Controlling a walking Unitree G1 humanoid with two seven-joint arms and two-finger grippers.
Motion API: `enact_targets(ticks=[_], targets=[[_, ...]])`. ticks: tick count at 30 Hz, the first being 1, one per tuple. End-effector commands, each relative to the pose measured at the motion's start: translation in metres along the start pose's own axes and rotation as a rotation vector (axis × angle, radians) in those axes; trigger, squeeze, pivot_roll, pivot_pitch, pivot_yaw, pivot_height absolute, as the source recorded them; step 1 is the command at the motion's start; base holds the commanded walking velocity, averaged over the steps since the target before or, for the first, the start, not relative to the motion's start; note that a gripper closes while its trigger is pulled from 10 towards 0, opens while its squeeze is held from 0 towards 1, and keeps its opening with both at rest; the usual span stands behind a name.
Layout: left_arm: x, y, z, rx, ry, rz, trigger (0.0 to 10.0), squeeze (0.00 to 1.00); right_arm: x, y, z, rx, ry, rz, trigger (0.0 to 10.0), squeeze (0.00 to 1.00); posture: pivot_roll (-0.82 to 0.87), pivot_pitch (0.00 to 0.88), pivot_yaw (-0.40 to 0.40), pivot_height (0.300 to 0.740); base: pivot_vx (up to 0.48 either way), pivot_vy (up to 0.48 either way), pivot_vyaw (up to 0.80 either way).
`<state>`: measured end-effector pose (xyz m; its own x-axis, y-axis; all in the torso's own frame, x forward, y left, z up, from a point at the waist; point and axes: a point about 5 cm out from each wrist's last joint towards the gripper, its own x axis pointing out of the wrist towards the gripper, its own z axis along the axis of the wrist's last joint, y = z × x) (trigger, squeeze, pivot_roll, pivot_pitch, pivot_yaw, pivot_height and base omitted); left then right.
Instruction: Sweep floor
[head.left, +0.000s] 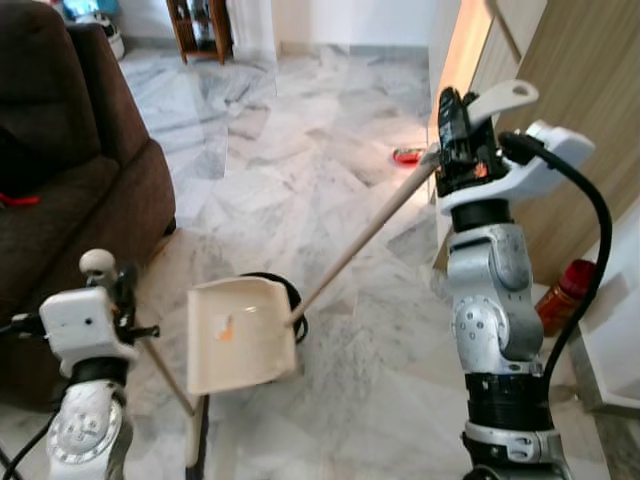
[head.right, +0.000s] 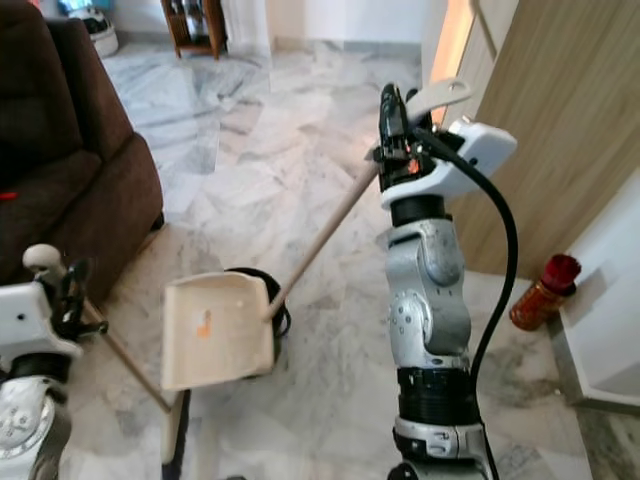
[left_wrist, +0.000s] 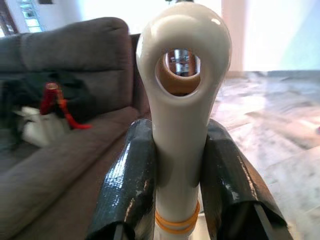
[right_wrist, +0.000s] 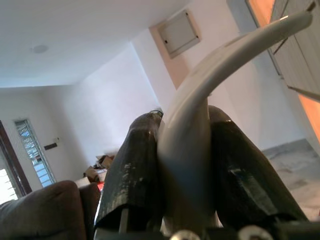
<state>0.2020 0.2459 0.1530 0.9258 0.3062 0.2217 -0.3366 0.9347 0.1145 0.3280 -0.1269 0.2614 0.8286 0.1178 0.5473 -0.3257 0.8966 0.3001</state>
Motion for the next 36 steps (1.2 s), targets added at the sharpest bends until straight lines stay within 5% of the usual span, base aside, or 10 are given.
enact_targets(ticks=[1, 13, 36], targets=[[-0.002, 0.016, 0.015, 0.057, -0.050, 0.044, 10.0, 0.00, 0.004, 0.006, 0.015, 0.034, -0.072, 0.018, 10.0, 0.00, 0.06, 0.094, 0.037, 0.740, 0.000, 0.000, 0.00], [-0.016, 0.038, 0.023, 0.118, -0.044, 0.145, 10.0, 0.00, 0.005, 0.006, 0.013, 0.035, -0.066, 0.023, 10.0, 0.00, 0.08, 0.090, 0.030, 0.740, 0.000, 0.046, 0.00], [-0.010, 0.032, 0.022, 0.098, -0.034, 0.142, 10.0, 0.00, 0.005, 0.007, 0.013, 0.040, -0.060, 0.025, 10.0, 0.00, 0.07, 0.087, 0.036, 0.740, 0.070, 0.287, 0.00]])
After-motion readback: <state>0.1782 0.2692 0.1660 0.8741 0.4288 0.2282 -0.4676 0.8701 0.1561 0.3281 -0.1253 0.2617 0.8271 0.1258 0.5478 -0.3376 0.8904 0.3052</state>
